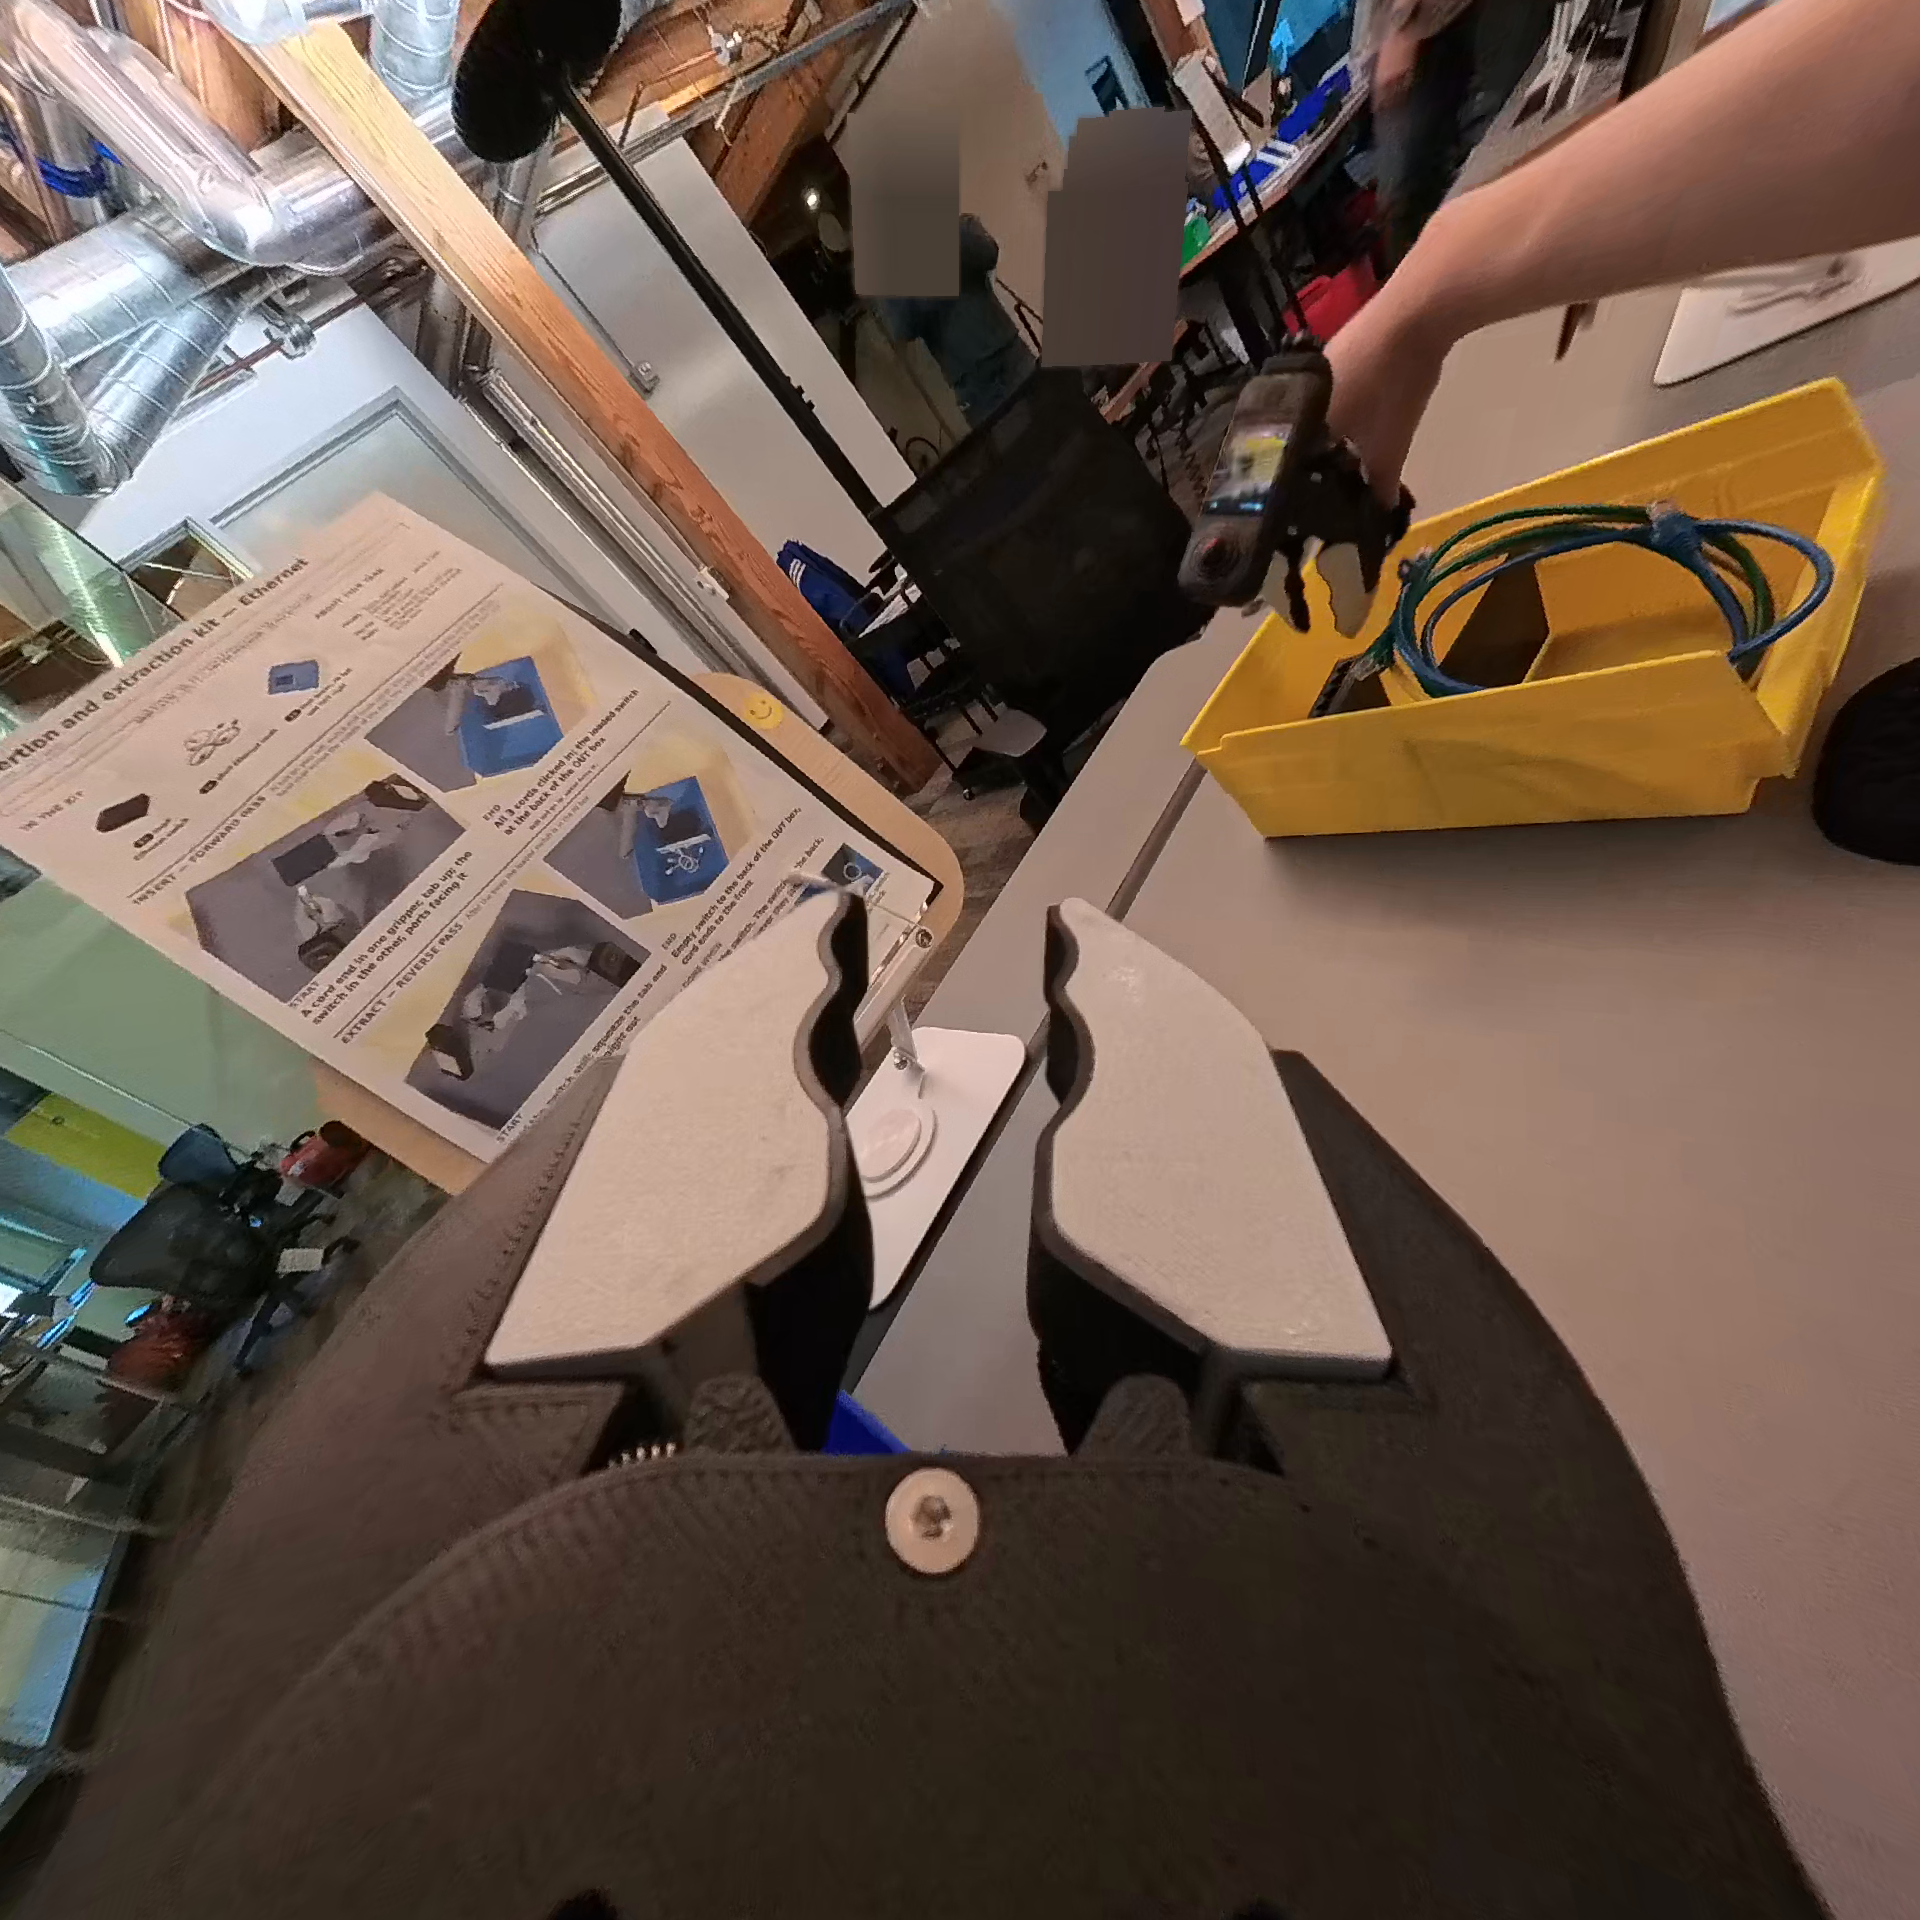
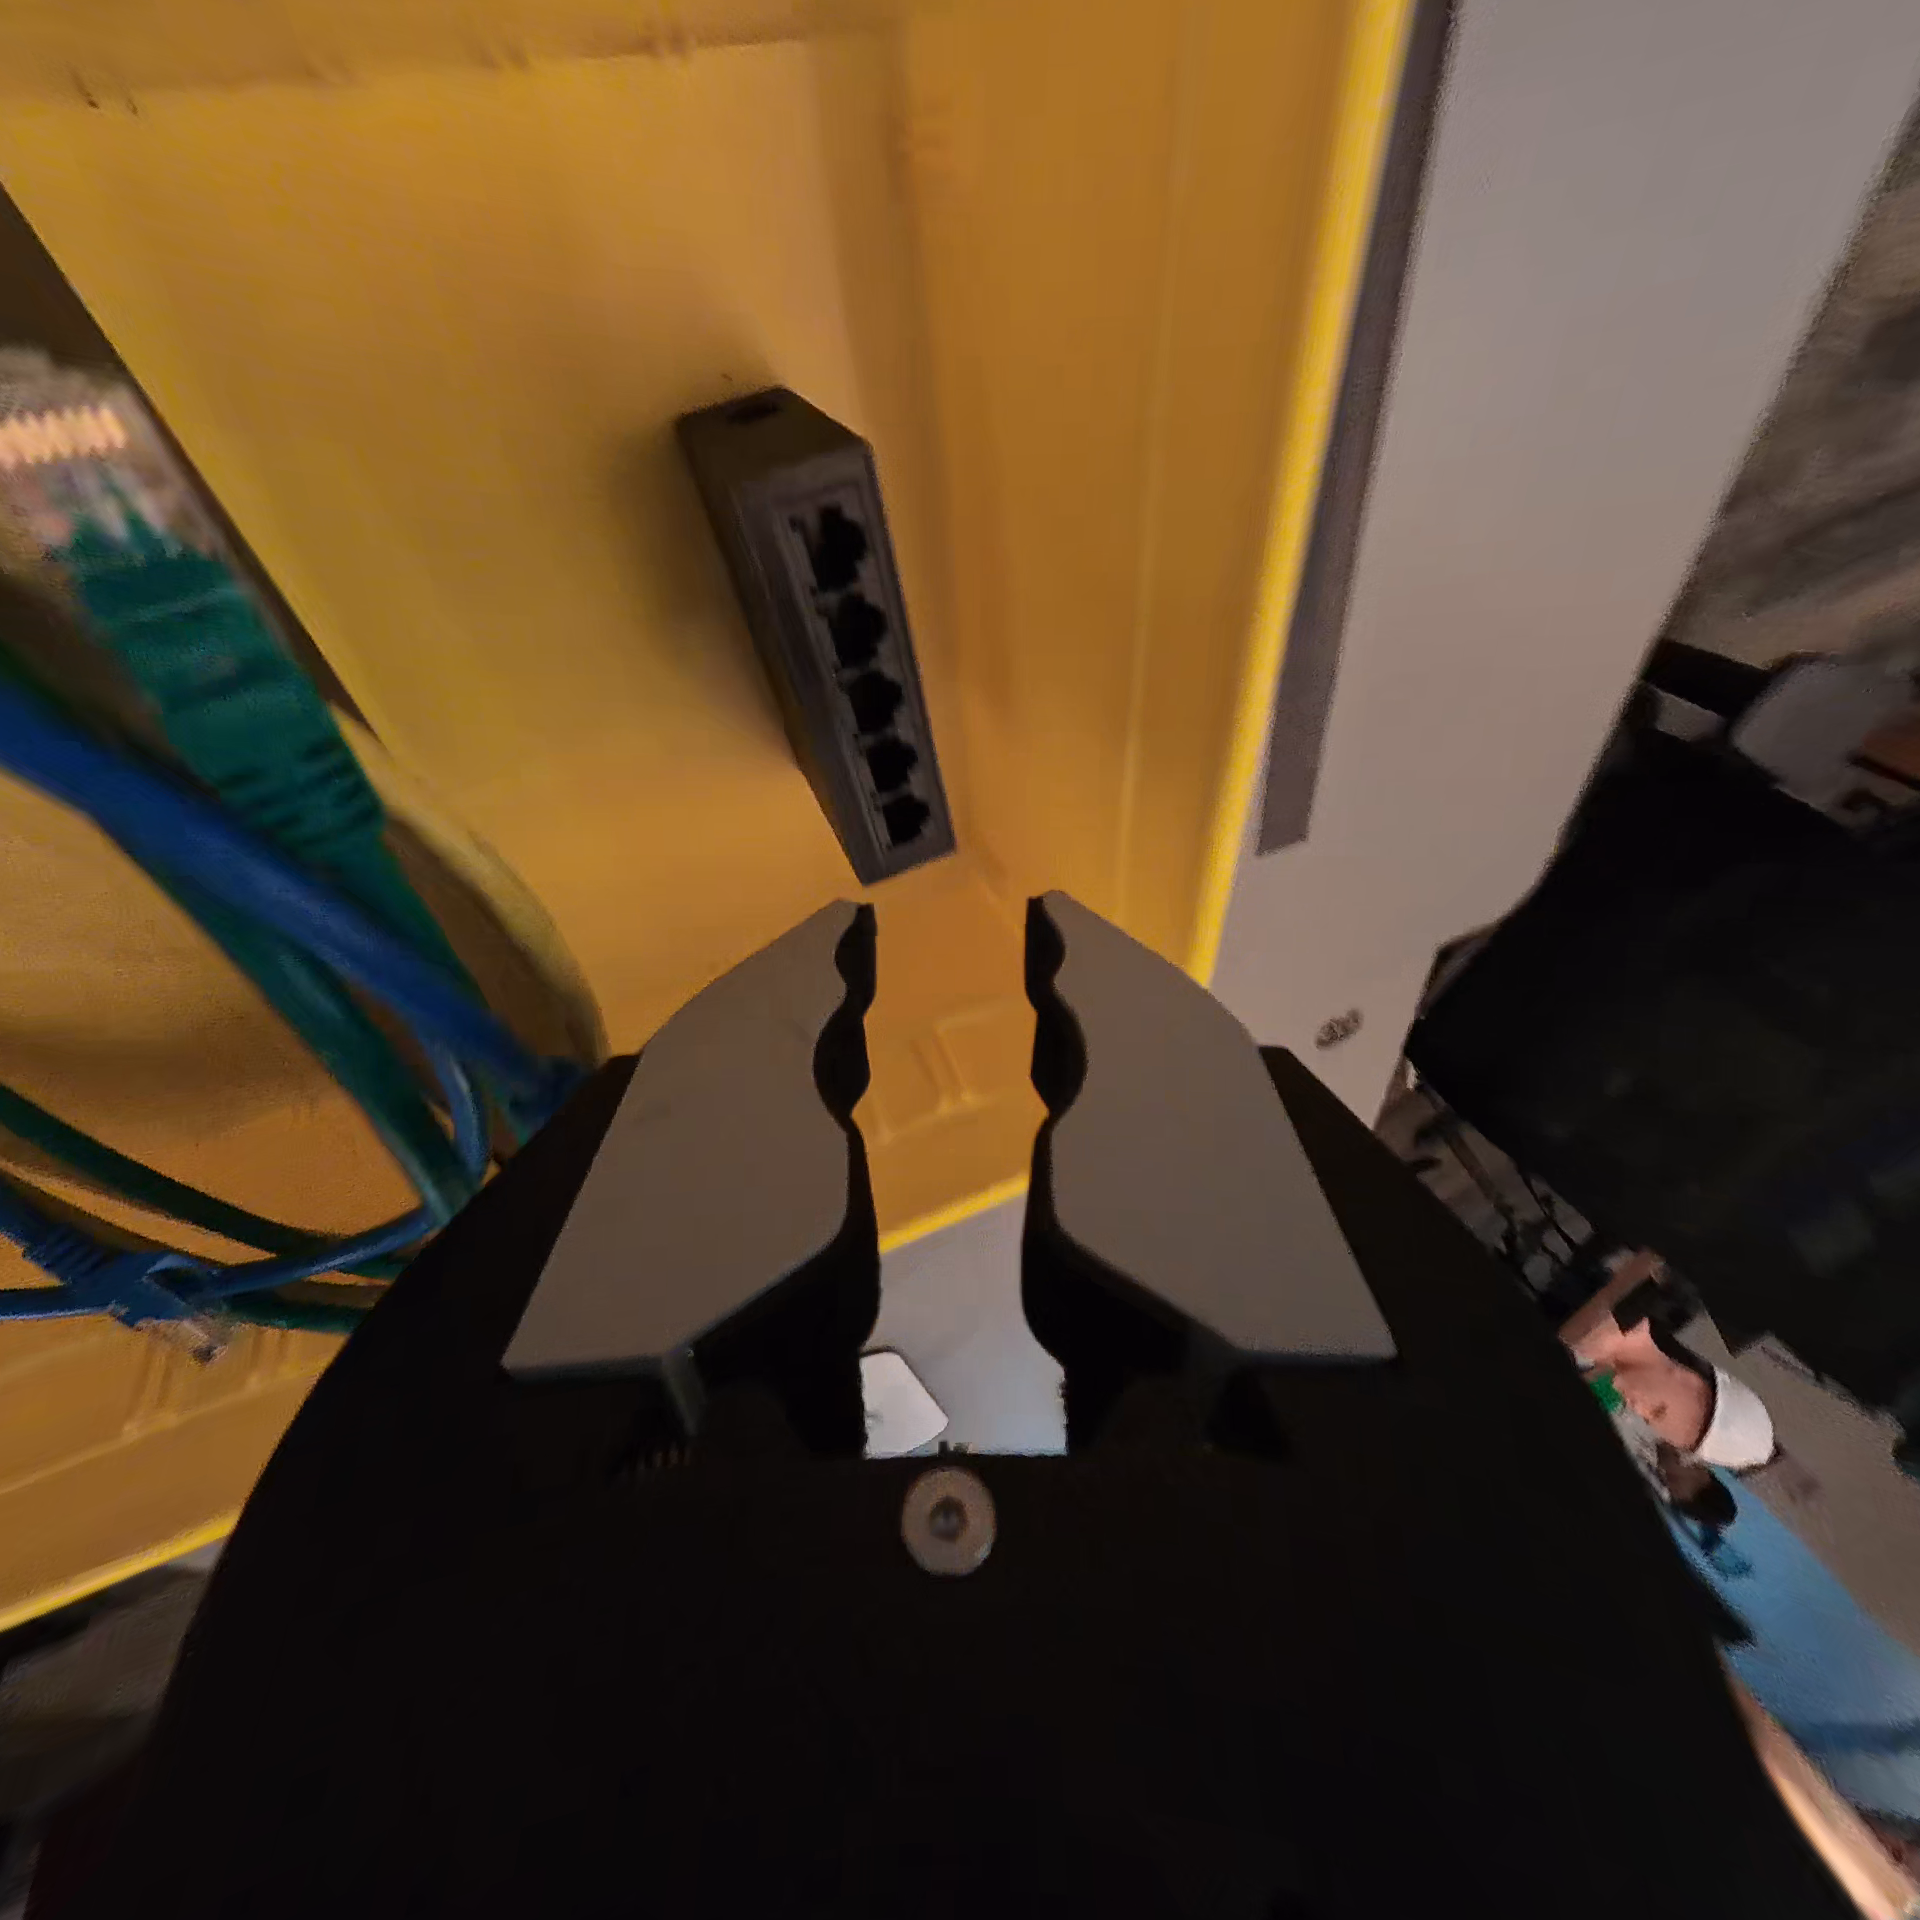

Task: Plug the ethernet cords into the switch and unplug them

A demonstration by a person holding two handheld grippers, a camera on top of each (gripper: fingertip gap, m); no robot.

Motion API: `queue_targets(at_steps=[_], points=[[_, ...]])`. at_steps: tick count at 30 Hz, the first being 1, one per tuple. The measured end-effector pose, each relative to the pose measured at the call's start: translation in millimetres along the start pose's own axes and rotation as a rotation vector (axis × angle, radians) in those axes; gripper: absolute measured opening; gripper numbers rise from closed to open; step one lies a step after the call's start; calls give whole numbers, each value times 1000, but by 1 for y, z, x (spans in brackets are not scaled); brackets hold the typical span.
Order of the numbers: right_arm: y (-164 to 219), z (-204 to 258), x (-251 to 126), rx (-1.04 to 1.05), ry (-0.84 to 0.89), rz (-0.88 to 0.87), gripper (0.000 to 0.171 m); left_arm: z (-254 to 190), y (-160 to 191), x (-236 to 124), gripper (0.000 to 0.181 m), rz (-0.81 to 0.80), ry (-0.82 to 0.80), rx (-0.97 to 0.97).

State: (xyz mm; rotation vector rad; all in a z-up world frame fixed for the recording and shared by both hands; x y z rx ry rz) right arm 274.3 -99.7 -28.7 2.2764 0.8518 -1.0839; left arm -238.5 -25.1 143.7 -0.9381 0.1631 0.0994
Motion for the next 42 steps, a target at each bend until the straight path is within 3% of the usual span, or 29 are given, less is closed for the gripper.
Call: queue_targets(at_steps=[3, 7, 9, 10, 16, 21, 26, 29, 37, 42], points=[[16, -9, -26, 171, 120, -47, 34, -2, -4, -1, 31, -25, 17, -9], [43, -1, -60, 547, 150, -149, 45, -1, -5, -5, 32, -22, 14, -27], [65, 13, -67, 775, 92, -125, 51, 2, -4, -9, 33, 1, 1, -60], [73, 25, -68, 869, 2, -103, 63, 4, -2, -11, 34, 16, -4, -81], [113, 92, -63, 1216, -273, -11, 58, 37, 32, -40, 36, 222, -191, -211], [128, 126, -45, 1231, -315, 188, 40, 67, 105, -80, 49, 463, -280, -543], [117, 135, -36, 1314, -473, 131, 12, 74, 196, -130, 61, 652, -299, -951], [115, 135, -36, 1283, -478, 127, 9, 60, 237, -149, 65, 729, -221, -1190], [91, 138, -43, 1245, -447, 130, 8, 36, 299, -177, 61, 874, -182, -1427], [52, 140, -52, 1259, -435, 124, 8, 21, 312, -173, 31, 860, -73, -1552]])
Point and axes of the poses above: each gripper's, where its closed fingertips meet, x out along the fingers, y out of its underside, z = x × y across the jaws, the point moved 5 cm from there along -x, back along the fingers, and after that the axes turned 13 degrees about y, right-handed, at the moved point
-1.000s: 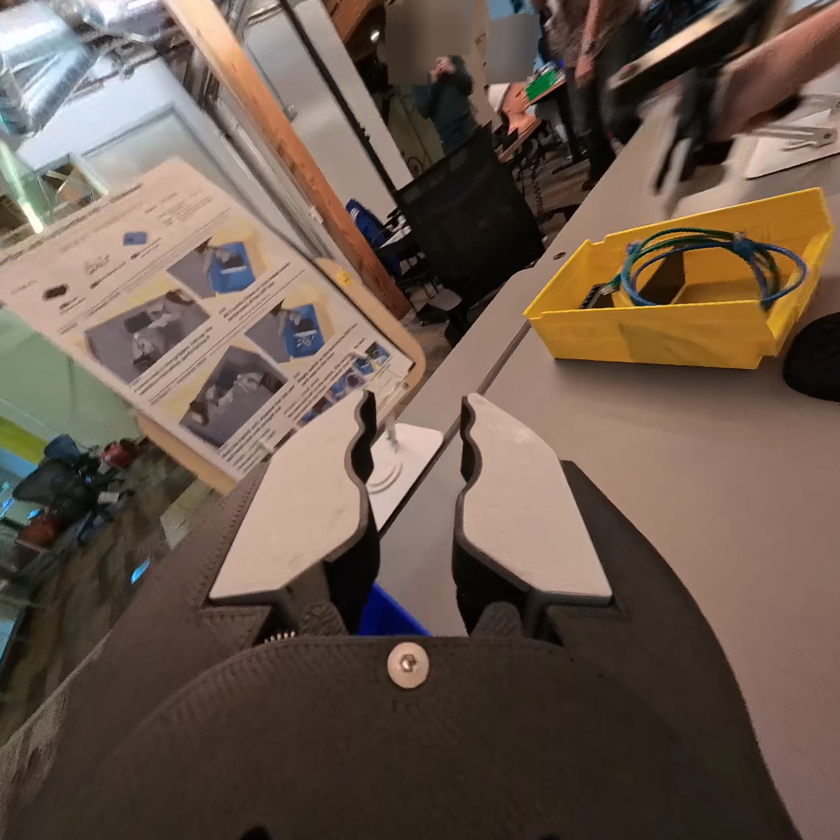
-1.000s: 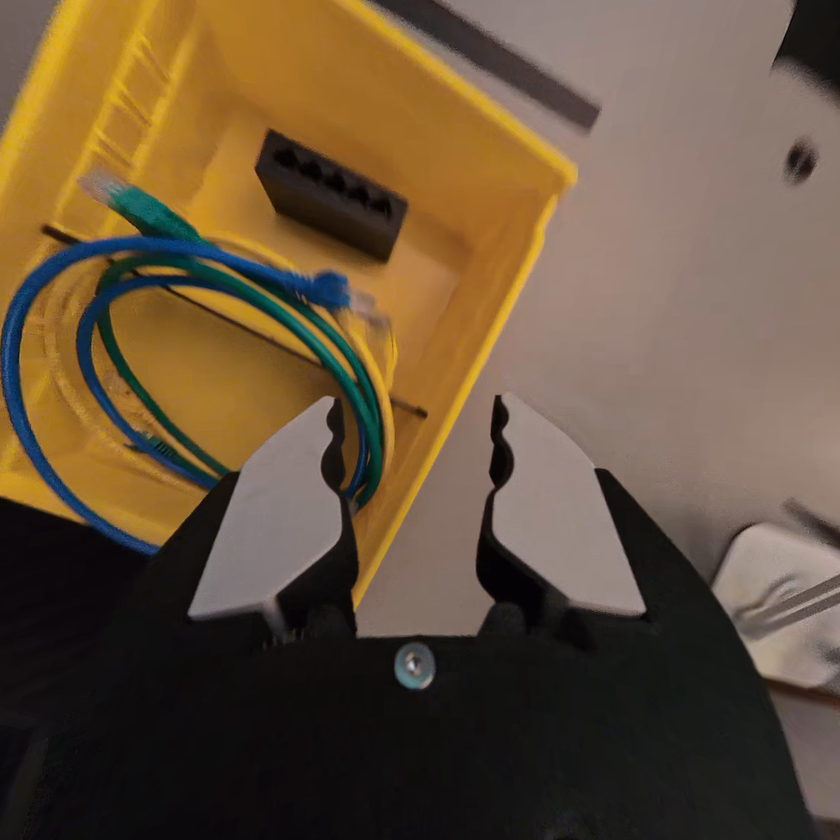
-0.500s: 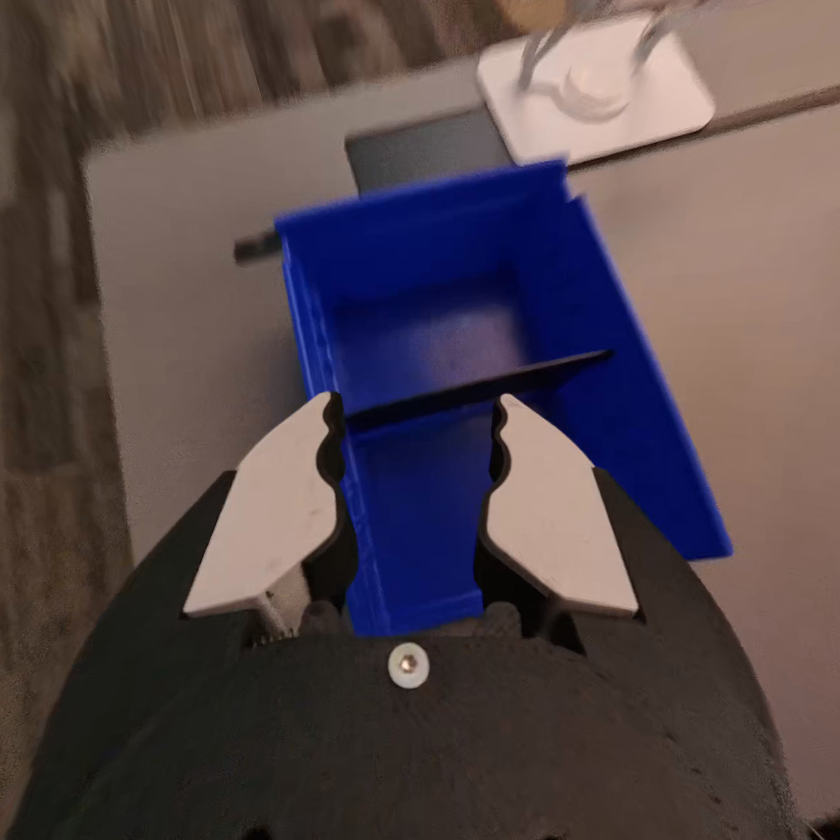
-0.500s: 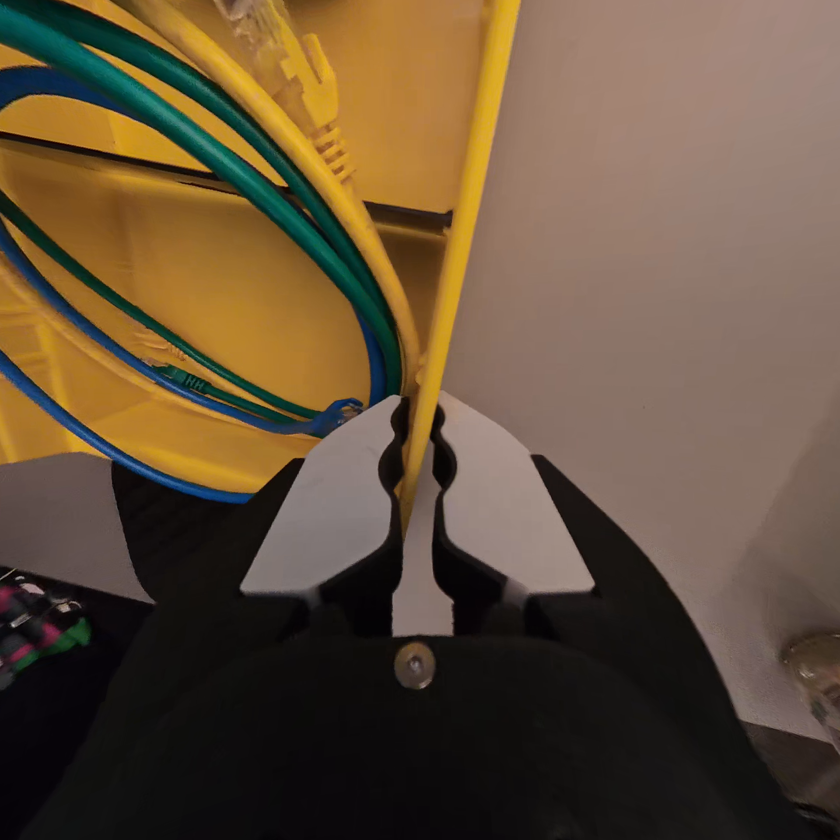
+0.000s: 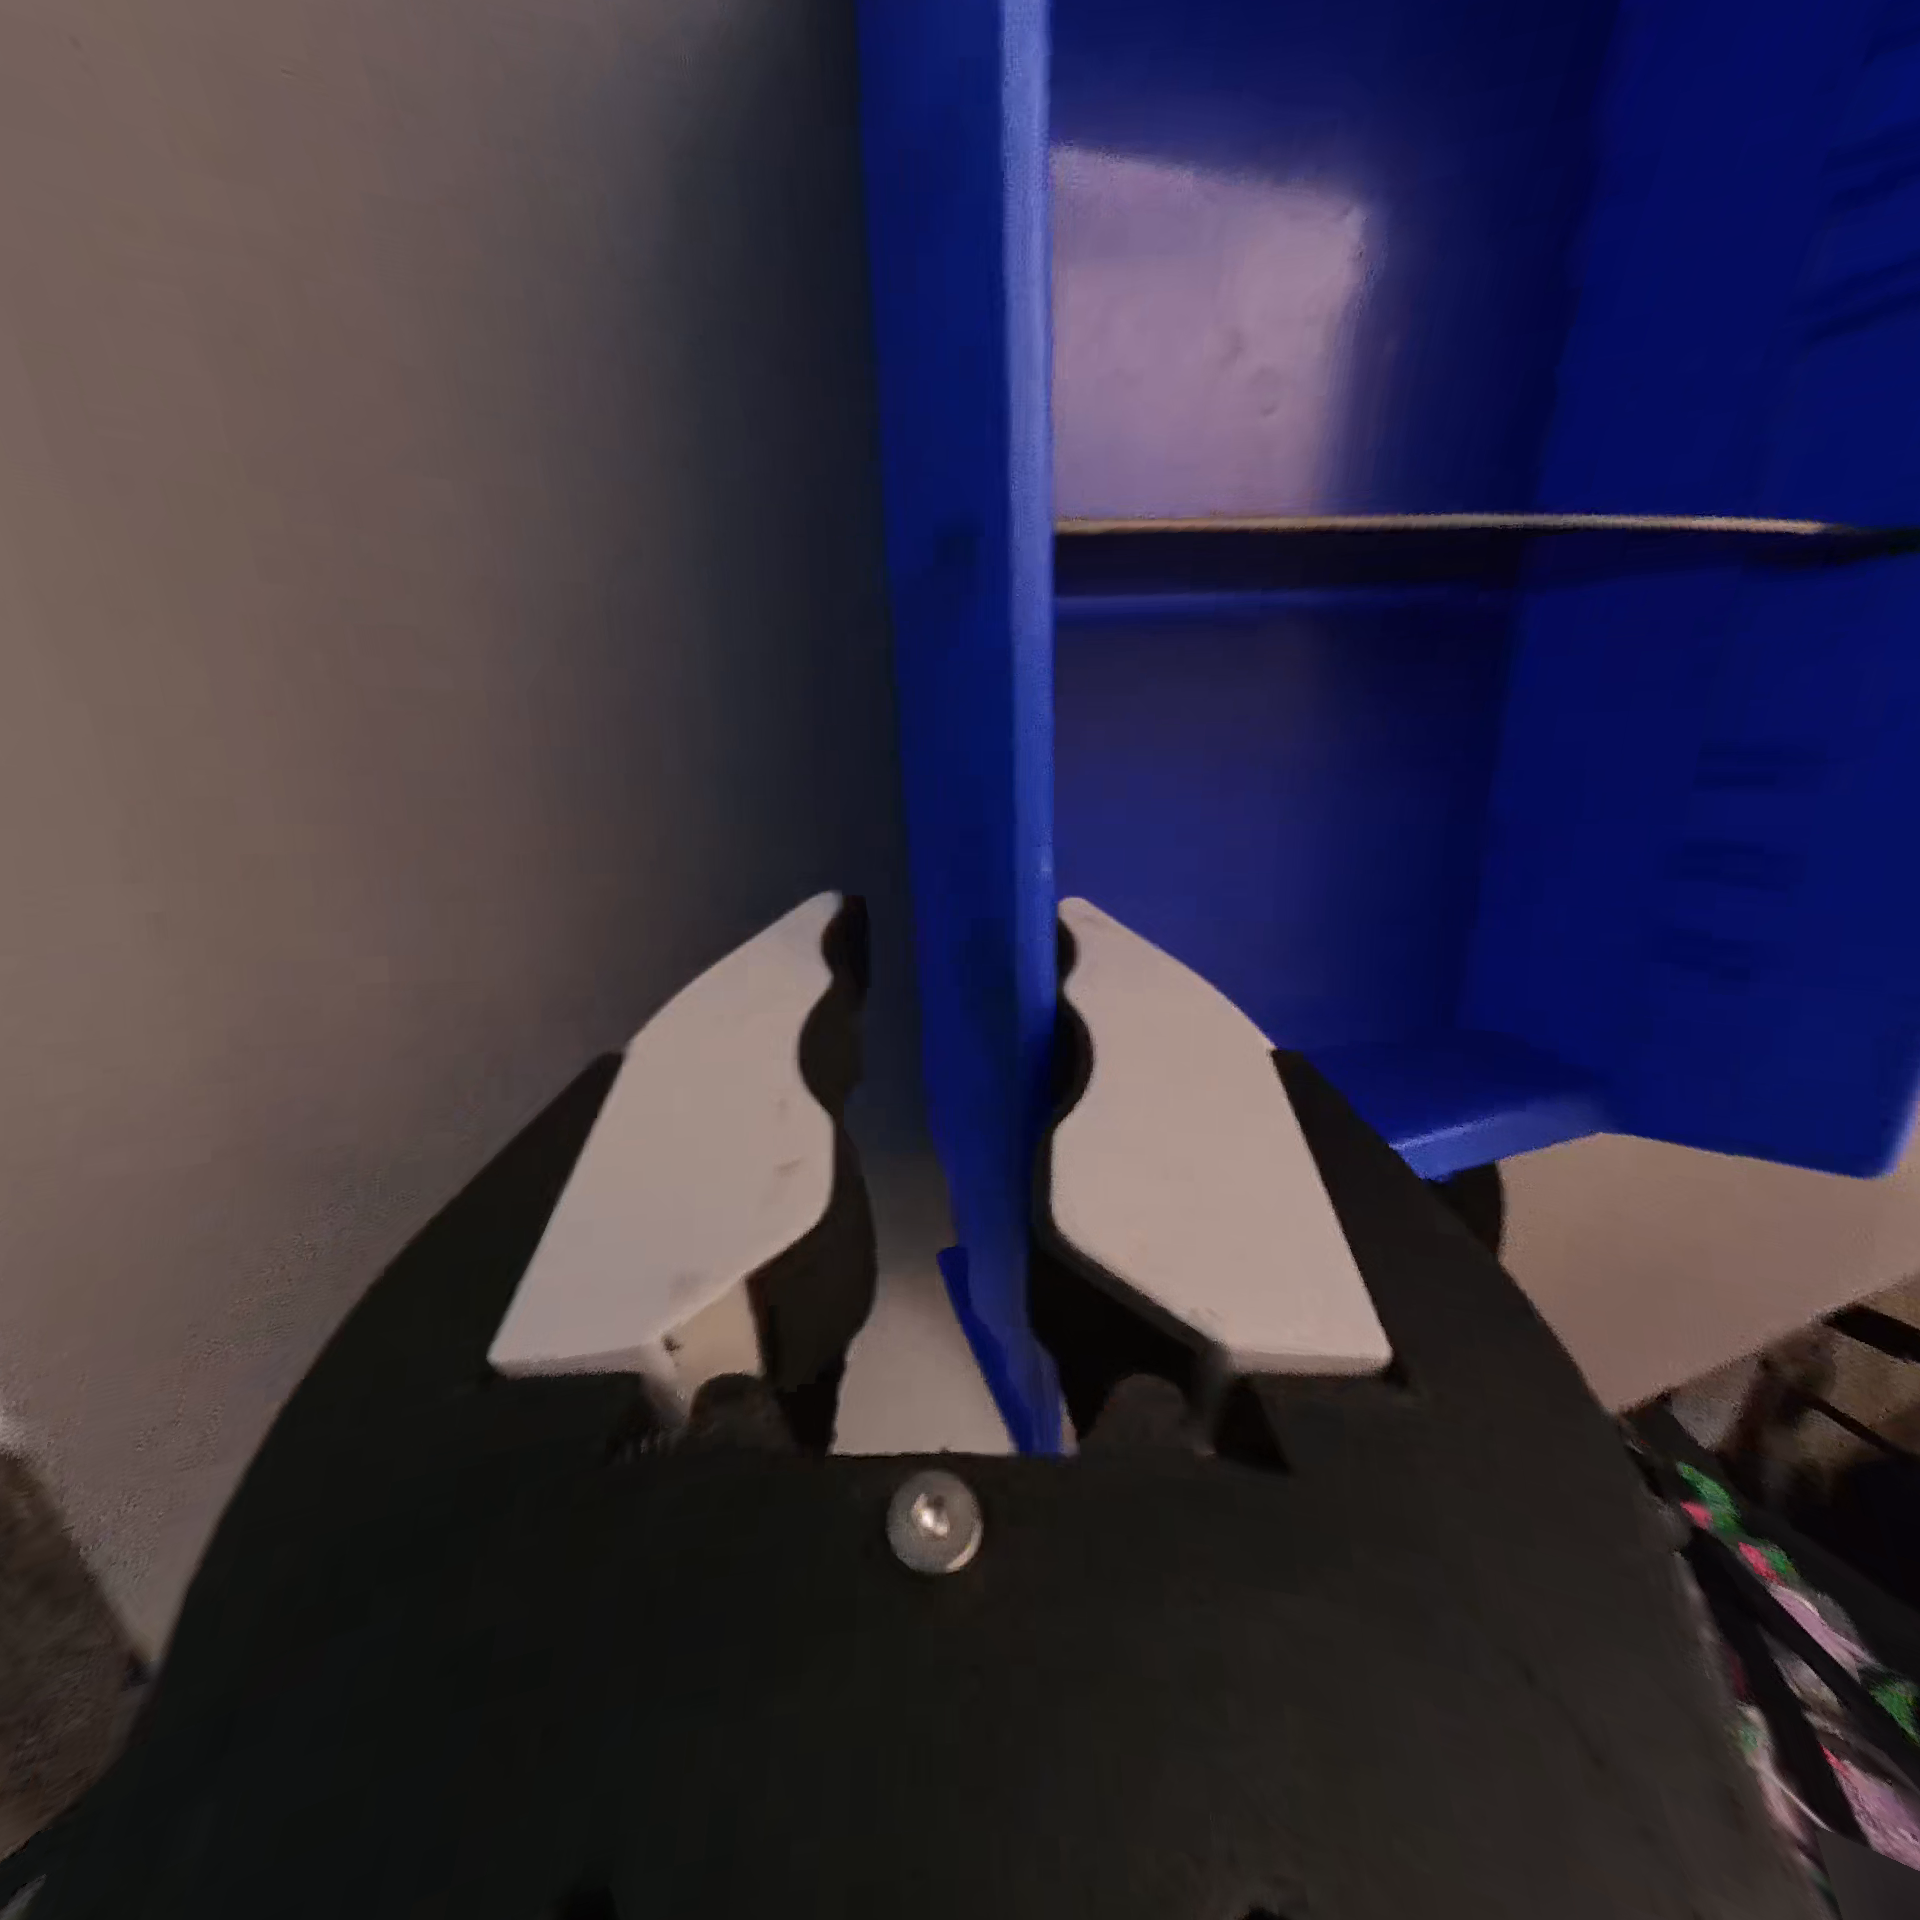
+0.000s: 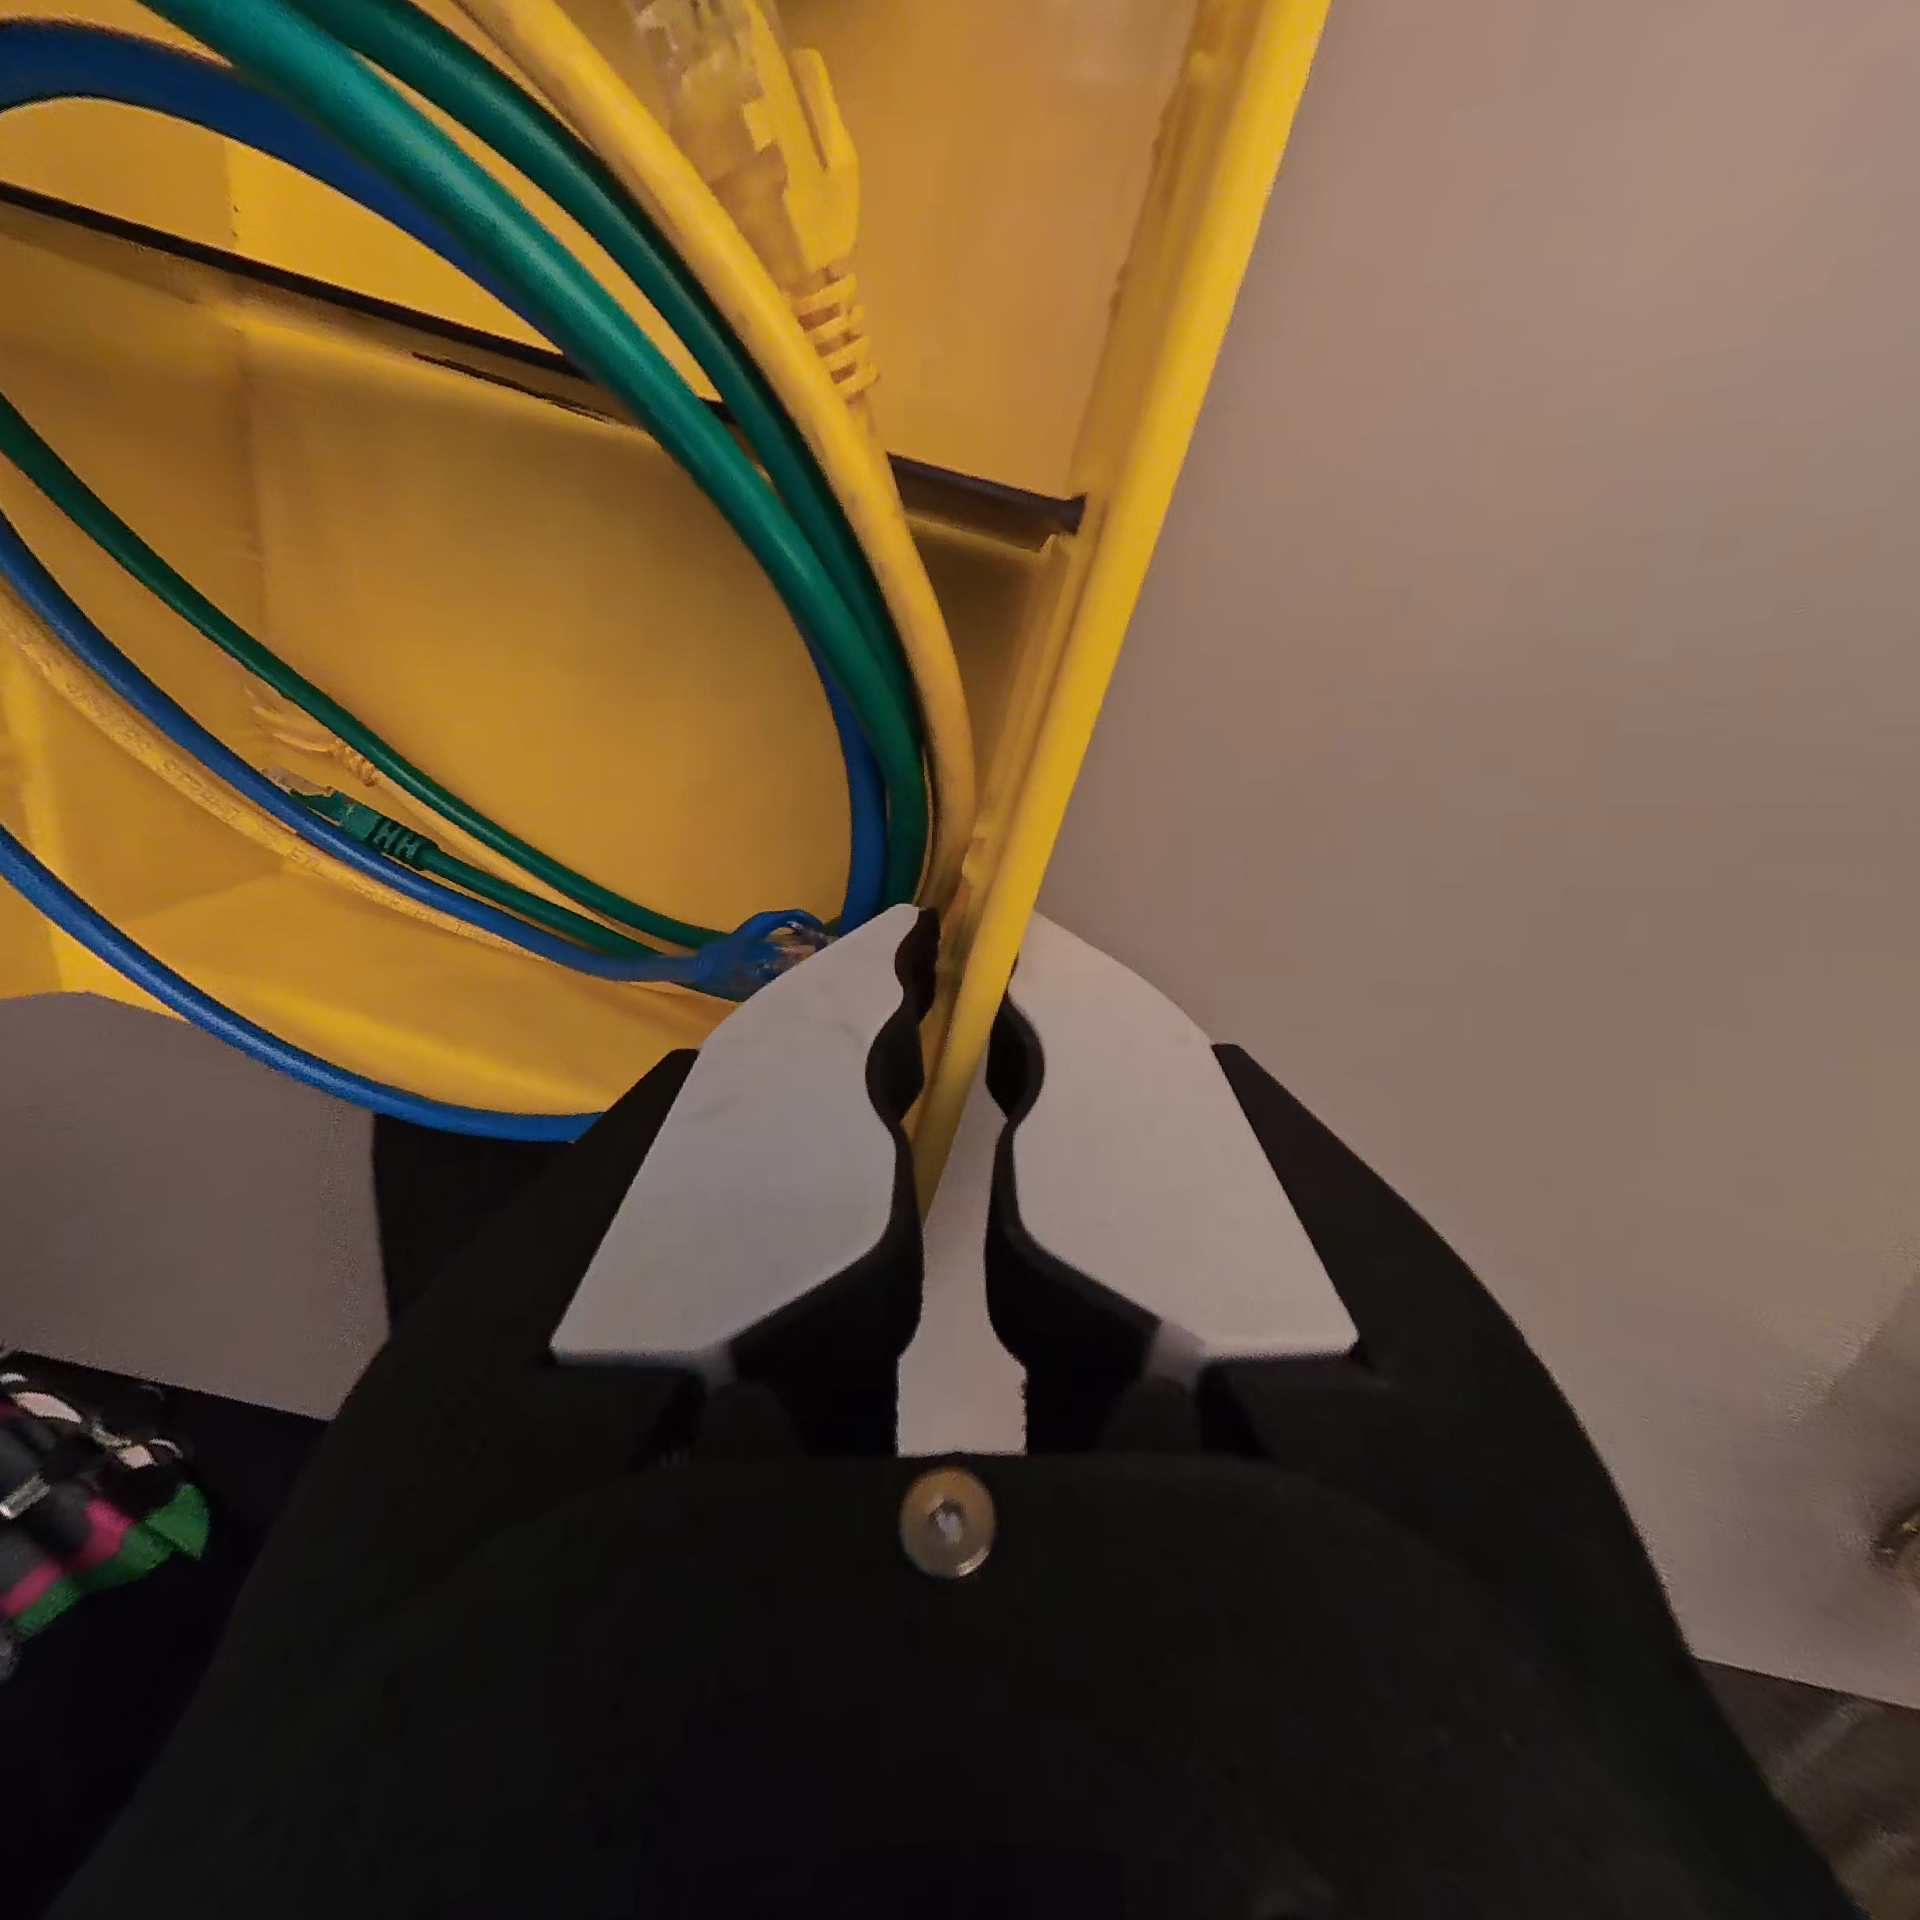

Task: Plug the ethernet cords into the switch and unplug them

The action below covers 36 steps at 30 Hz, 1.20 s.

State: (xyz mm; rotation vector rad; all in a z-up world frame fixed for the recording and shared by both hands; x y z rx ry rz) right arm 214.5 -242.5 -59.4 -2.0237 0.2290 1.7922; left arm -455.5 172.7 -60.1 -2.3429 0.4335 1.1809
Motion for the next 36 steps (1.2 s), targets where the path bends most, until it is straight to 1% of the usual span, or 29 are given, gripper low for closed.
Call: queue_targets(at_steps=[2, 4, 6, 11, 13, 16, 17, 19, 21, 22, 23, 24, 26, 27, 28, 29, 31, 32, 34, 36], points=[[-4, 19, -1, 0, 3, -4, 9, -2, 1, 9, 13, 52, 15, 2], [-9, 39, -1, -11, 3, -6, 9, -3, 1, 16, 13, 117, -50, 42], [-13, 57, -2, -36, 7, -9, 9, -8, 2, 20, 8, 171, -128, 82], [-24, 103, -3, -104, -14, -16, 9, -41, 2, 41, 11, 302, -159, 170], [-28, 119, -4, -128, -24, -20, 9, -54, 1, 49, 14, 331, -145, 175], [-33, 138, -4, -145, -35, -30, 9, -69, 0, 59, 13, 362, -149, 204], [-34, 142, -5, -152, -27, -35, 11, -74, 1, 62, 12, 370, -140, 205], [-37, 144, -12, -178, 6, -73, 27, -84, 4, 67, 15, 389, -109, 211], [-42, 139, -32, -137, 57, -177, 36, -93, 9, 68, 25, 415, -72, 217], [-45, 136, -49, -101, 109, -244, 39, -98, 12, 68, 29, 432, -49, 218], [-49, 140, -72, -61, 138, -346, 41, -102, 14, 66, 32, 441, -29, 221], [-56, 158, -98, -59, 96, -493, 43, -105, 16, 62, 35, 439, -17, 227], [-66, 227, -145, -163, -152, -757, 47, -112, 15, 50, 37, 391, -14, 236], [-68, 266, -158, -233, -275, -830, 50, -115, 14, 42, 37, 353, -22, 244], [-71, 302, -159, -296, -342, -806, 57, -118, 13, 33, 37, 312, -29, 258], [-75, 334, -150, -350, -372, -720, 65, -121, 12, 25, 38, 270, -42, 276], [-87, 382, -118, -378, -416, -539, 66, -129, 9, 9, 37, 179, -69, 315], [-93, 399, -99, -368, -428, -448, 62, -133, 7, 1, 37, 133, -85, 333], [-102, 419, -65, -342, -382, -272, 62, -143, 2, -13, 38, 41, -121, 370], [-111, 429, -45, -309, -330, -203, 61, -154, -1, -23, 38, -33, -143, 418]])
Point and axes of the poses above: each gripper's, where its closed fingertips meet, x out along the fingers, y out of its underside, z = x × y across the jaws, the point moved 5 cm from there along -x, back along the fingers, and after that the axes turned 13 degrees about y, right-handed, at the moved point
